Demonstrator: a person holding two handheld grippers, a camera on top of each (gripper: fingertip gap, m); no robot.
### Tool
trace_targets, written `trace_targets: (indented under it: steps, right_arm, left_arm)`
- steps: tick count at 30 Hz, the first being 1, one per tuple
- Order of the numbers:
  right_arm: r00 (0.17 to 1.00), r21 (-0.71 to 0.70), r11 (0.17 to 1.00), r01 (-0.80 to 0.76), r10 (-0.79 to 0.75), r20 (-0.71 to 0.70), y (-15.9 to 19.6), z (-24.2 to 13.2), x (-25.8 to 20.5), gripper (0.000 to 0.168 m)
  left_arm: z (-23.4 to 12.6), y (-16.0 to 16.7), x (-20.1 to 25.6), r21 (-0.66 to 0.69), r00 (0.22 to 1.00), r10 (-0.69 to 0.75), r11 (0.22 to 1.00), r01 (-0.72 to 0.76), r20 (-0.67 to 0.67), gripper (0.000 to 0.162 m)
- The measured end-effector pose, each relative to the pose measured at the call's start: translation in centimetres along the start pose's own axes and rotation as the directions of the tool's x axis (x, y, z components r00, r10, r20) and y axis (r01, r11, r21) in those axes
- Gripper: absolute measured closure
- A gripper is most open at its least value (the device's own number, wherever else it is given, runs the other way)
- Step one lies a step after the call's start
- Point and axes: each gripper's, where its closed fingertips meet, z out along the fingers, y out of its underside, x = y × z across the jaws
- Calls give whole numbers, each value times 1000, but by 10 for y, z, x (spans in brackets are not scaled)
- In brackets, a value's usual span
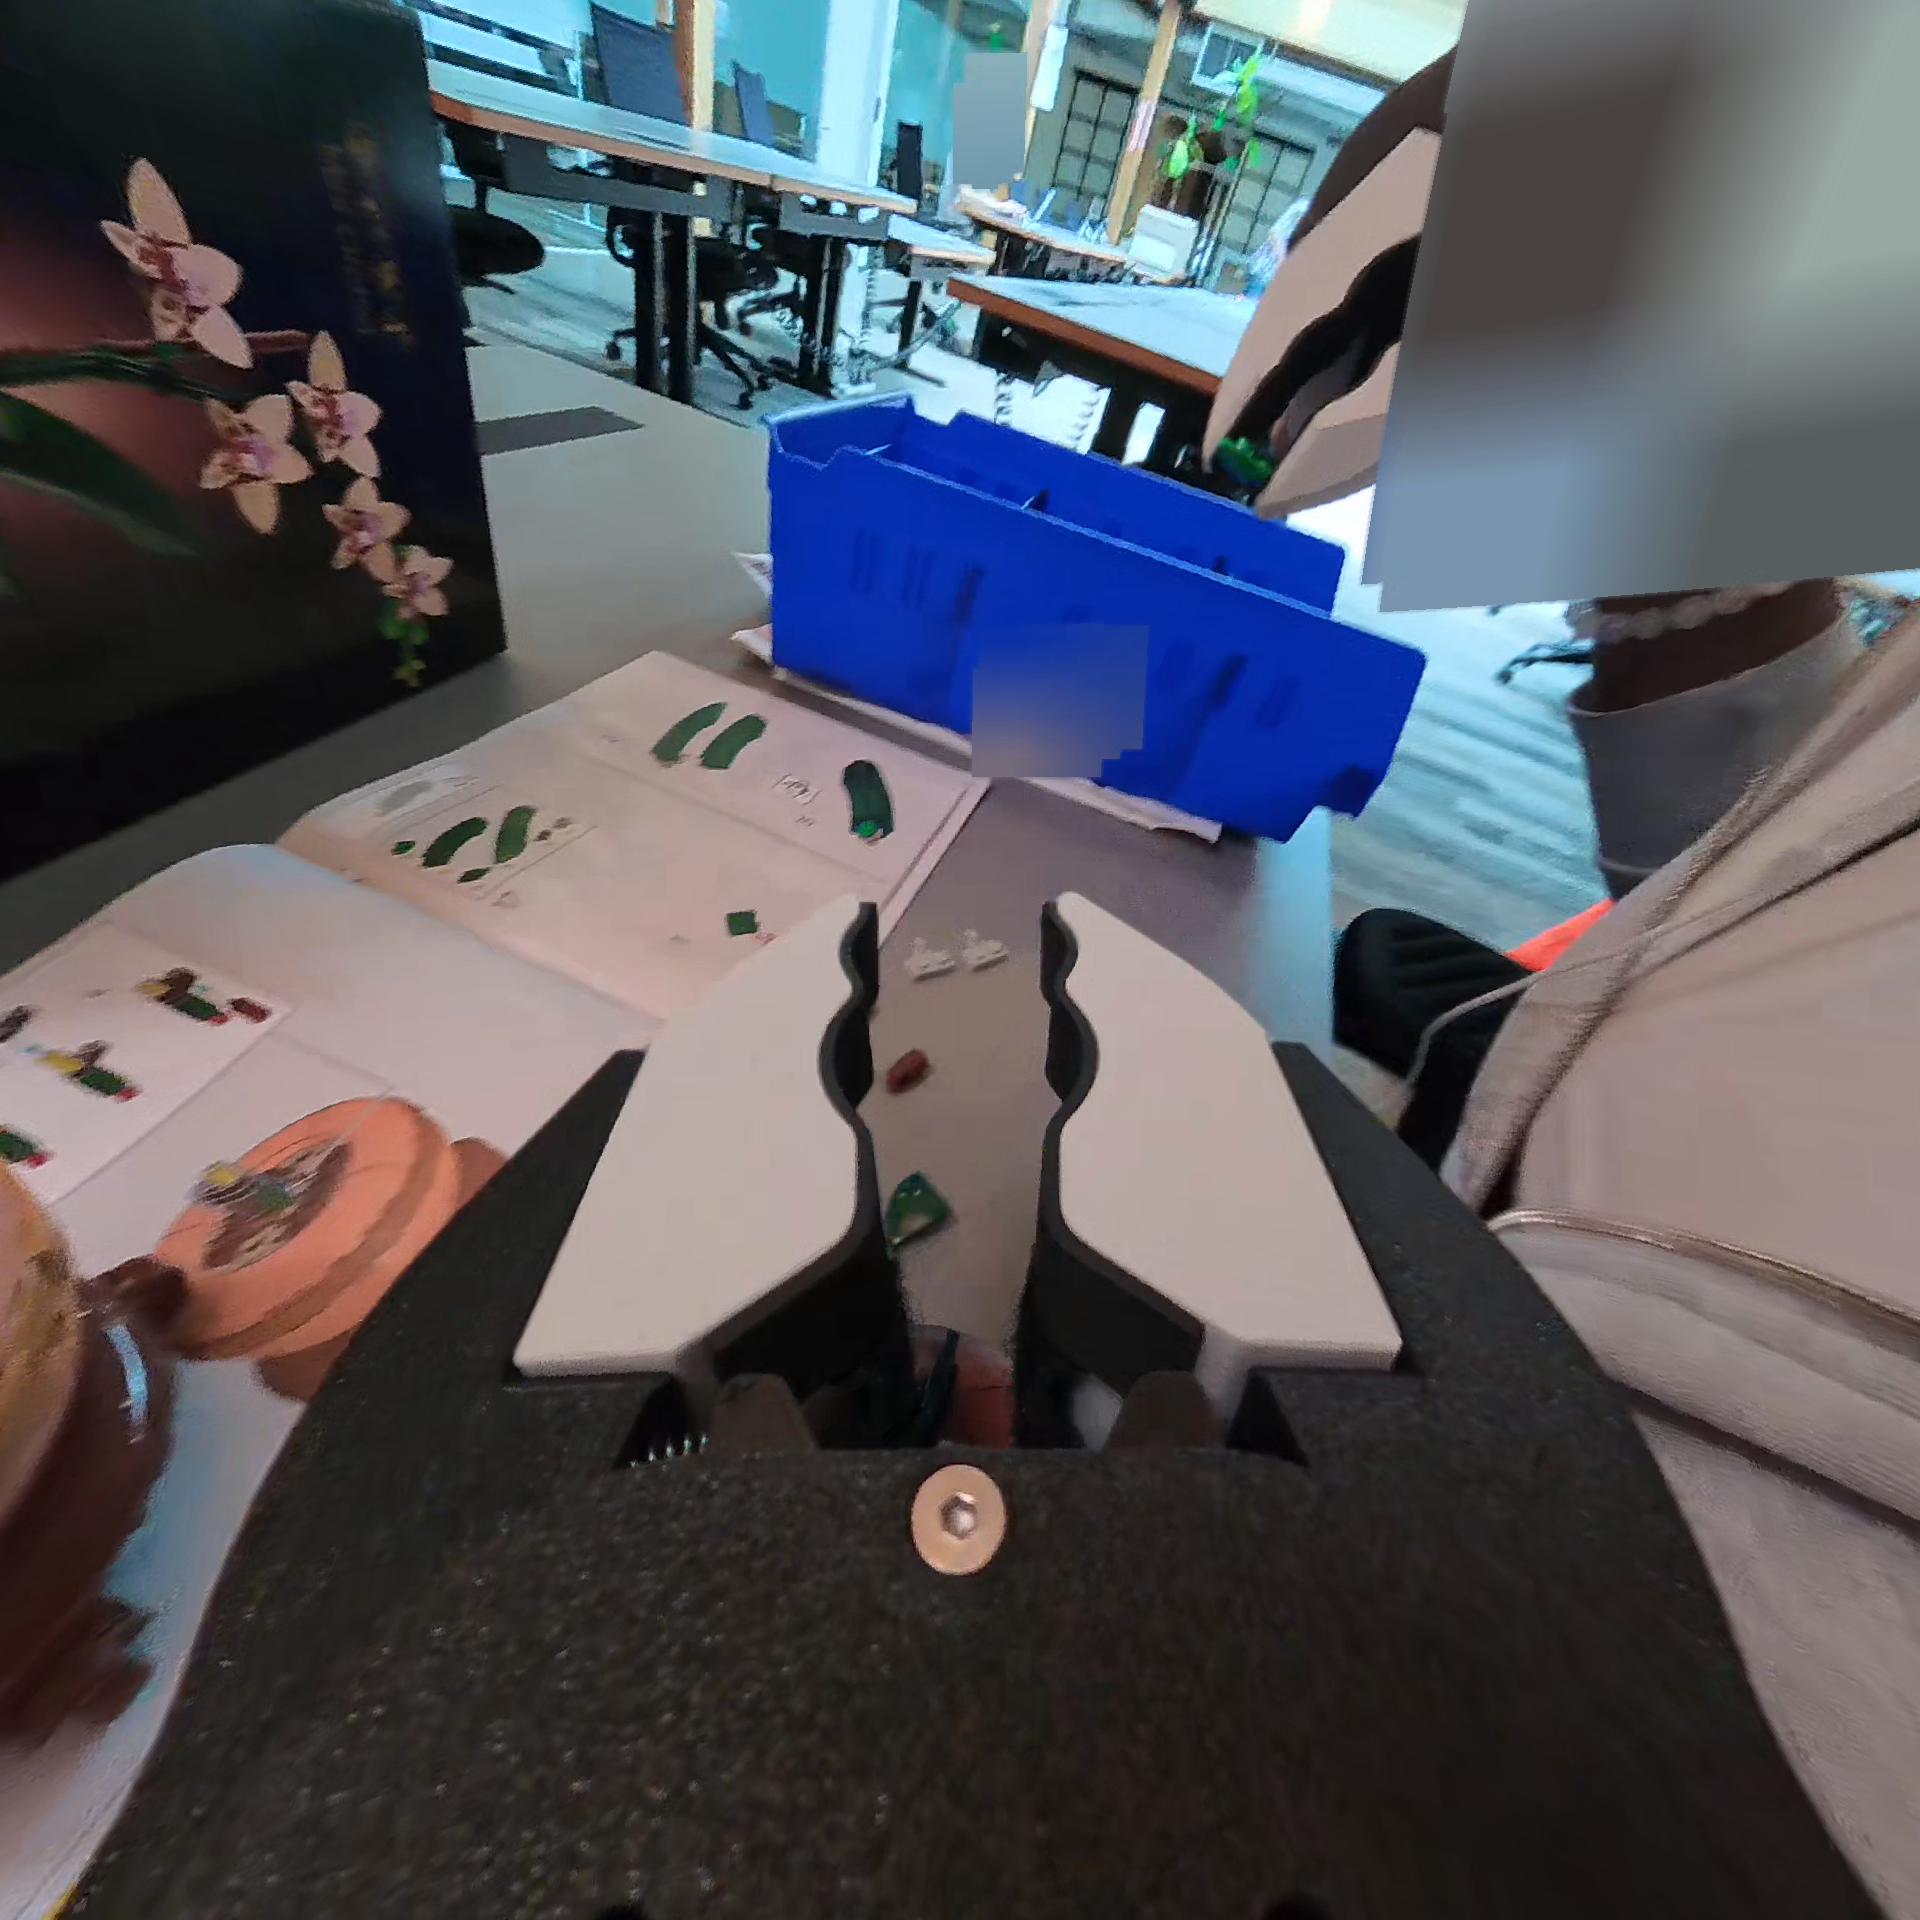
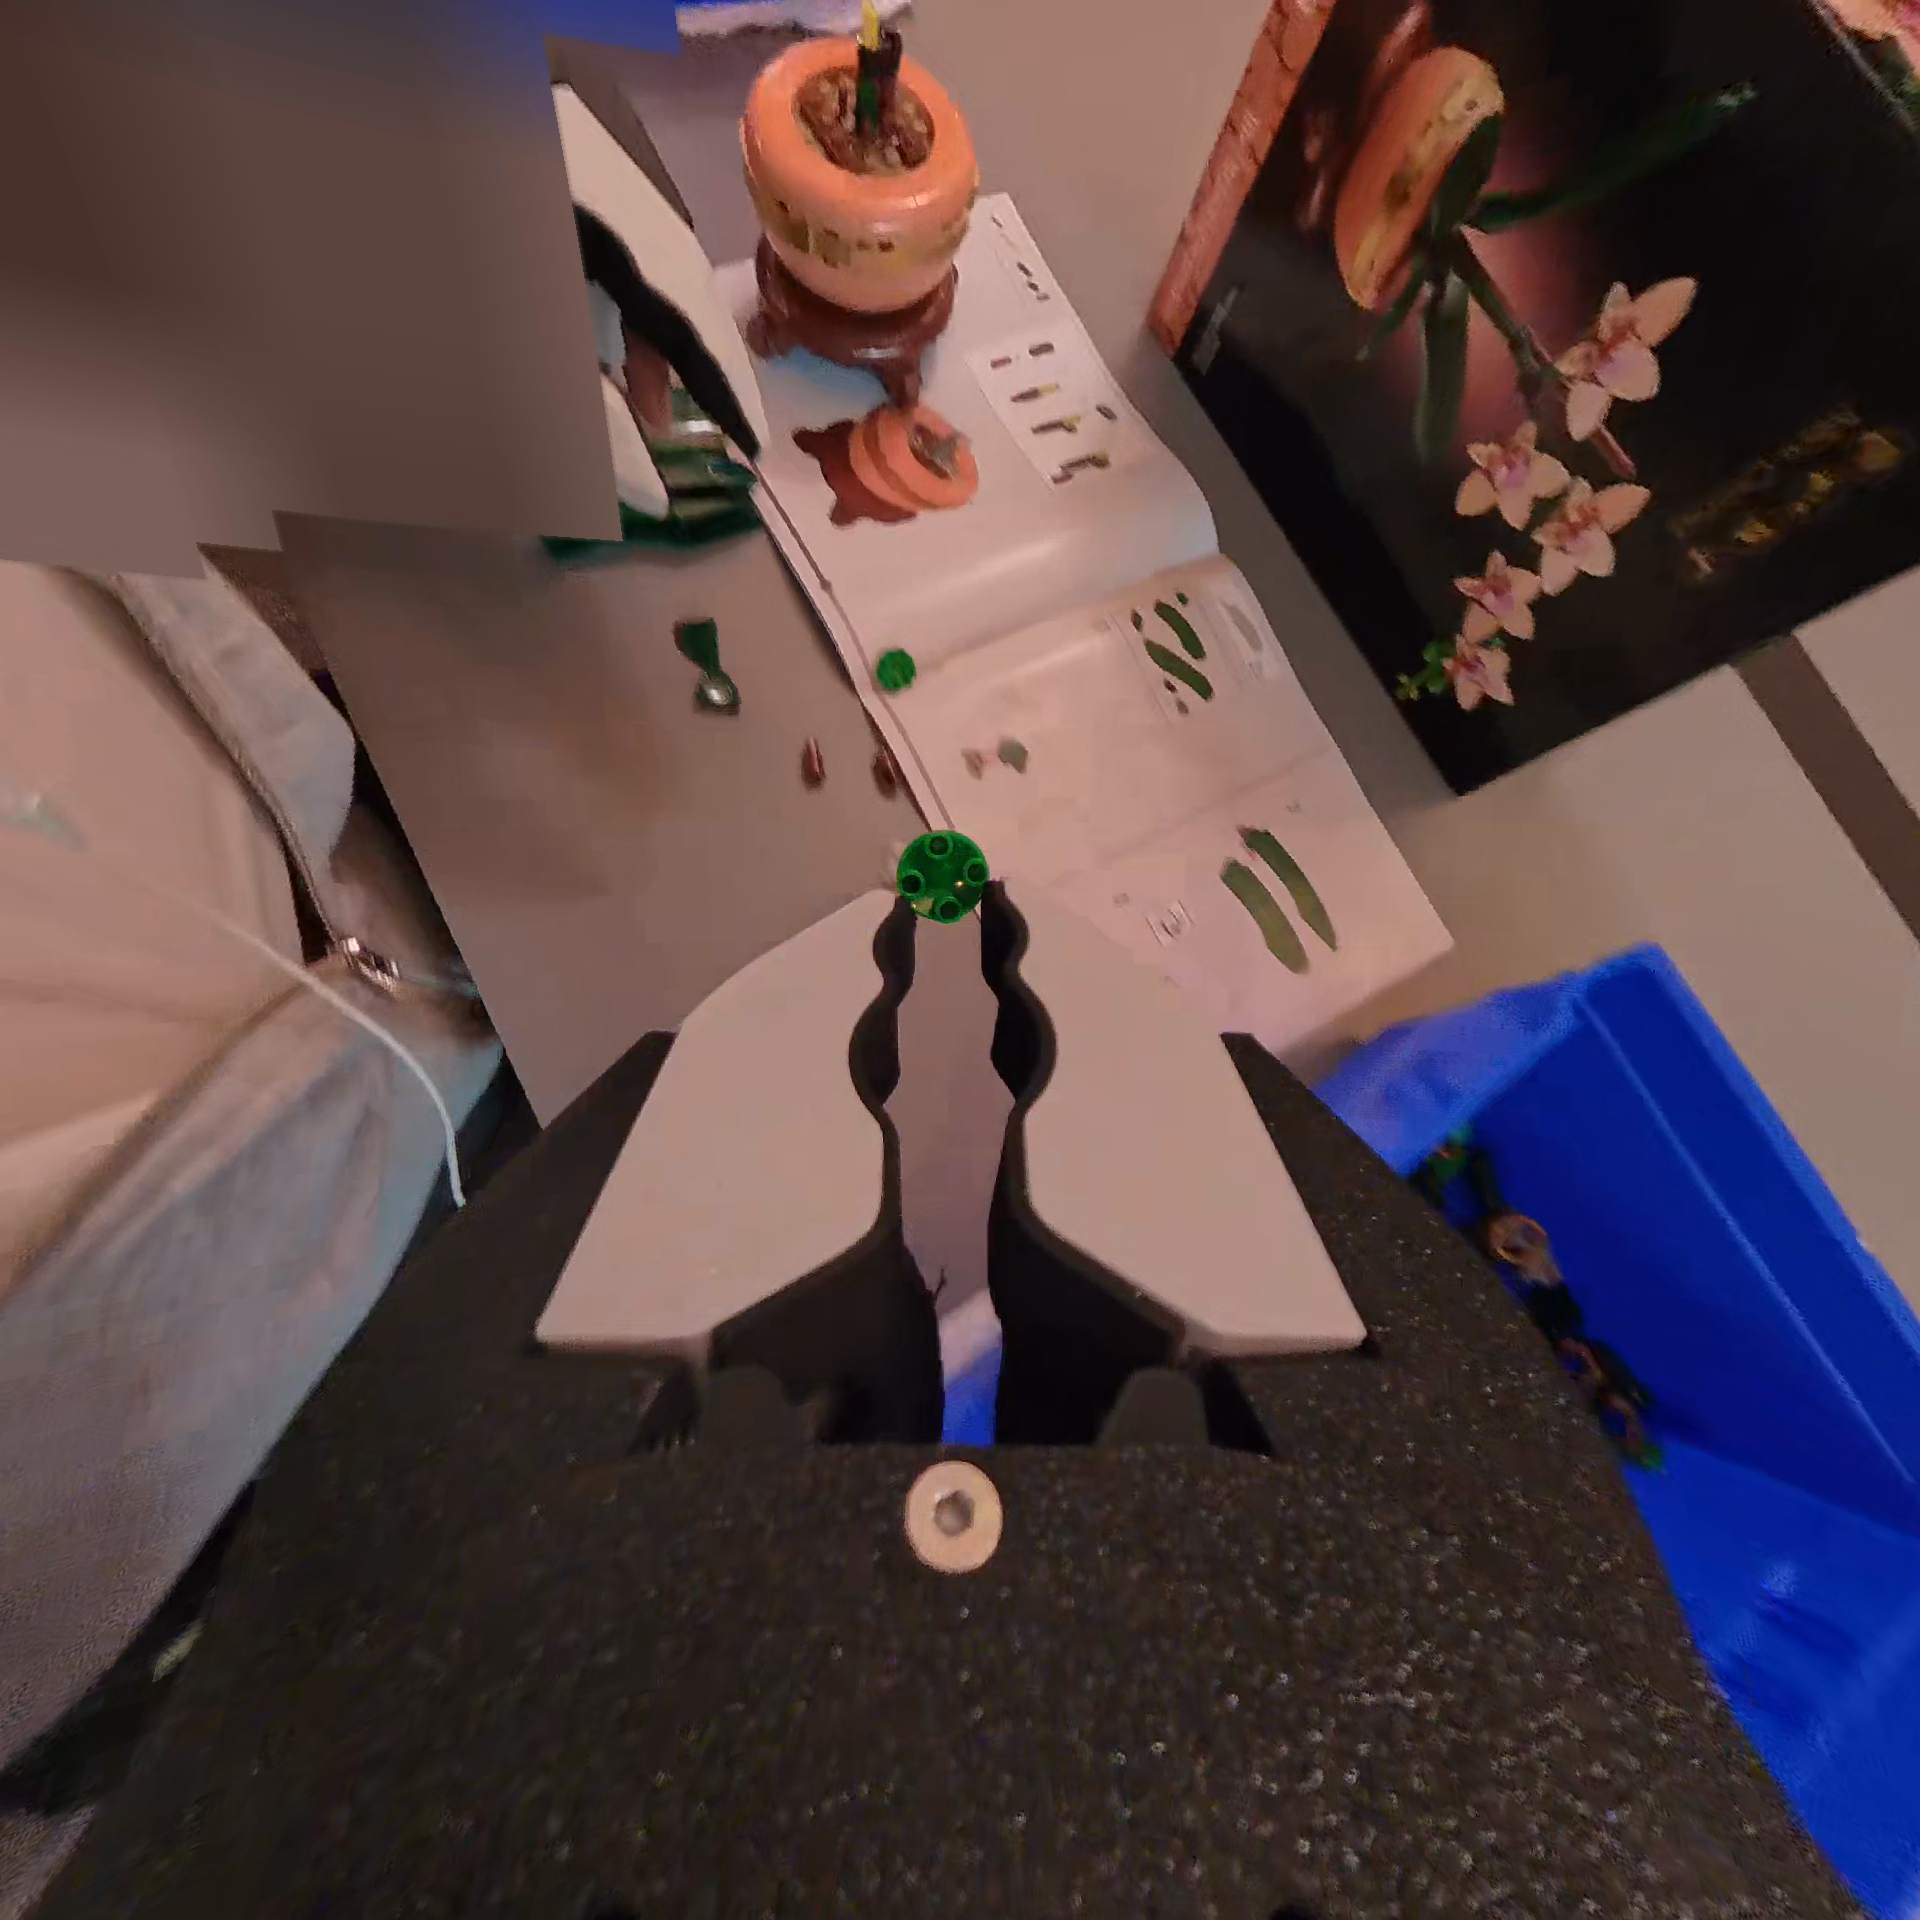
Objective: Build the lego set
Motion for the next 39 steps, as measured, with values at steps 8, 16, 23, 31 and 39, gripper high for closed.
trace_targets:
  steps: [8,16,23,31,39]
  right_arm:
    - [989,-149,988,-27,48,139,1,120,-27,156]
    - [979,-328,944,32,36,198,22,180,-17,155]
    - [972,-343,936,77,6,236,22,185,-17,144]
    - [999,169,985,-28,23,31,-34,146,23,135]
    - [917,780,547,304,53,-395,-84,61,41,100]
  left_arm:
    - [-17,17,-14,-90,985,161,984,-155,57,133]
    - [-23,20,-22,-71,989,132,989,-127,68,133]
    - [-26,20,-26,-64,990,118,992,-113,78,133]
    - [-28,15,-44,-18,980,108,994,-106,169,132]
    - [-74,-63,-67,501,920,12,836,-224,391,121]
